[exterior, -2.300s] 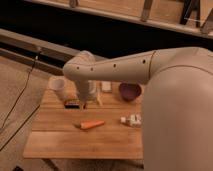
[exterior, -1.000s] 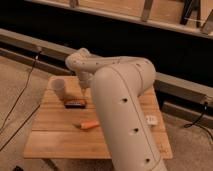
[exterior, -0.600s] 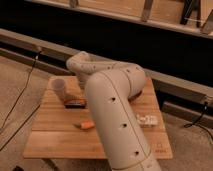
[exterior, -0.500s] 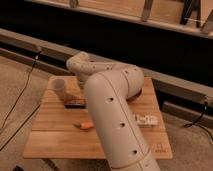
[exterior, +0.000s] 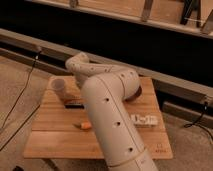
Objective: Push the eraser across the table
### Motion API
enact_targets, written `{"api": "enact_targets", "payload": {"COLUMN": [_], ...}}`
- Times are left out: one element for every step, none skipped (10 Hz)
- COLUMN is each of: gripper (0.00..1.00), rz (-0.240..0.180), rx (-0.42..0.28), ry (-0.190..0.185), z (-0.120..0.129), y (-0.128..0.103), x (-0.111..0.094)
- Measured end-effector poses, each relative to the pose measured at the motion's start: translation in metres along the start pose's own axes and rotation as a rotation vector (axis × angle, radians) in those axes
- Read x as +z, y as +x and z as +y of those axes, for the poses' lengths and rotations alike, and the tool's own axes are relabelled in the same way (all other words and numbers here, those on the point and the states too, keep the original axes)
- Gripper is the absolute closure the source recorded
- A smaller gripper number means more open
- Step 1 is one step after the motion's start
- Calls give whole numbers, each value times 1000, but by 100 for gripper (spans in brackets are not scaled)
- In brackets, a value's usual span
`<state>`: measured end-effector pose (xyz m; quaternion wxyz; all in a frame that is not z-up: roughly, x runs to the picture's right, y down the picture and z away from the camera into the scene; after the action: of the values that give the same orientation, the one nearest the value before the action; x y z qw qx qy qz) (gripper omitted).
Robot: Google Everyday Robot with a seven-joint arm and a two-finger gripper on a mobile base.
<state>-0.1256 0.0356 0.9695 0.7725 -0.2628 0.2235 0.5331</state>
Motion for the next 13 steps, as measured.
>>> {"api": "enact_targets", "payload": {"gripper": [100,100,100,100,100,100,100,100,100,100,100,100,100], "rz": [-2,-3,-2,-3,0,0,3,4,7,13,17,18,21], "rx": [-6,-7,-10,-14,-16,-17,-16,-15,-16,-20,-24,-27,-33], "ry": [1,0,-5,-13,-22,-30,-46,-58,-72,-86,-100,-112,-124], "z": [2,3,6,11,16,20,28,33,39,47,55,62,70], "y": [-1,-1,-1,-1,0,1,4,6,10,16,21,24,29], "x": [4,7,11,15,17,18,19,20,20,21,21,21,22]}}
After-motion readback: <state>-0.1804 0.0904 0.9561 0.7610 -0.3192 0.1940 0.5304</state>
